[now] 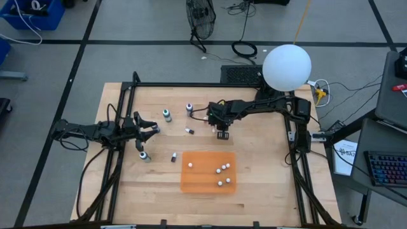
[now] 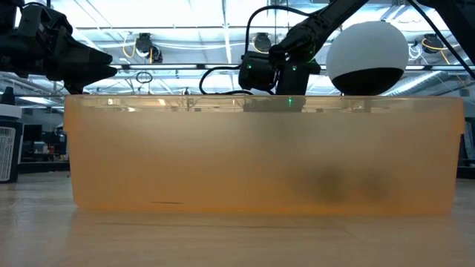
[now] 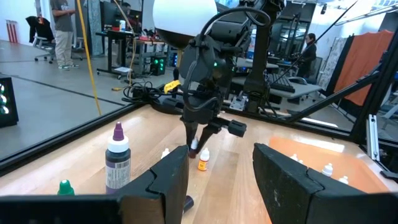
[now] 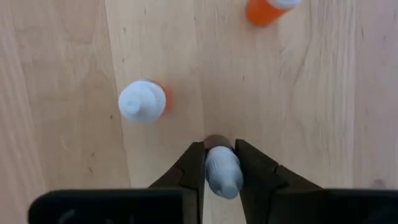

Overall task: Pick & Place food coloring
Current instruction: Put the small brown food coloring bottle into the orange bin

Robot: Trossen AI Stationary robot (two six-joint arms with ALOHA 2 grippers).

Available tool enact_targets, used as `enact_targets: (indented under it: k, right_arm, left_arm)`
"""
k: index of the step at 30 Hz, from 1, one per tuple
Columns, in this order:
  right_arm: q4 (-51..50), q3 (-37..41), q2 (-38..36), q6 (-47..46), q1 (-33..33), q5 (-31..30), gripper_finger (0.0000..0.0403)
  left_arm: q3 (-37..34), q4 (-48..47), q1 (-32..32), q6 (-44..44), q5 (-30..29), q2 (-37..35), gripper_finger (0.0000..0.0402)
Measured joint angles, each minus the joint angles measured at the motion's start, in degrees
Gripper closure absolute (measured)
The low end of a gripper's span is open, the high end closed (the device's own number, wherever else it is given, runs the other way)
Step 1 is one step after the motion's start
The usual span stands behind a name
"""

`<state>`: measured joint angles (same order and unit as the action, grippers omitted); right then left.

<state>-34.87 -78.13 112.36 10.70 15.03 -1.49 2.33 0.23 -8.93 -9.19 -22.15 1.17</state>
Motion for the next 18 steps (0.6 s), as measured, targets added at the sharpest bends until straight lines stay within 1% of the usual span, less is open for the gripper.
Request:
enact_targets:
  k: [5,10,13,18]
  right_arm:
    - [-0.37,0.00,-0.43,1.08,-0.63,-0.34,0.0352]
    - [-5.05,-1.09,-4.78,0.95,-3.37,-4.91,0.0352]
    - [-7.78,-2.15,-9.08,-1.03,-6.27,-7.47,0.0352]
    - [-9.42,-2.19,-15.56,-7.82,-13.83,-7.39,0.0352]
  left_arm:
    - [0.00,0.00,0.01,-0.02,0.00,0.00,0.0220]
    - [-0.02,0.00,0.01,-0.01,0.00,0.00,0.0220]
    - [-0.02,0.00,0.00,-0.02,0.00,0.00,0.0220]
    - [-0.02,0.00,0.01,-0.01,0.02,0.00,0.0220]
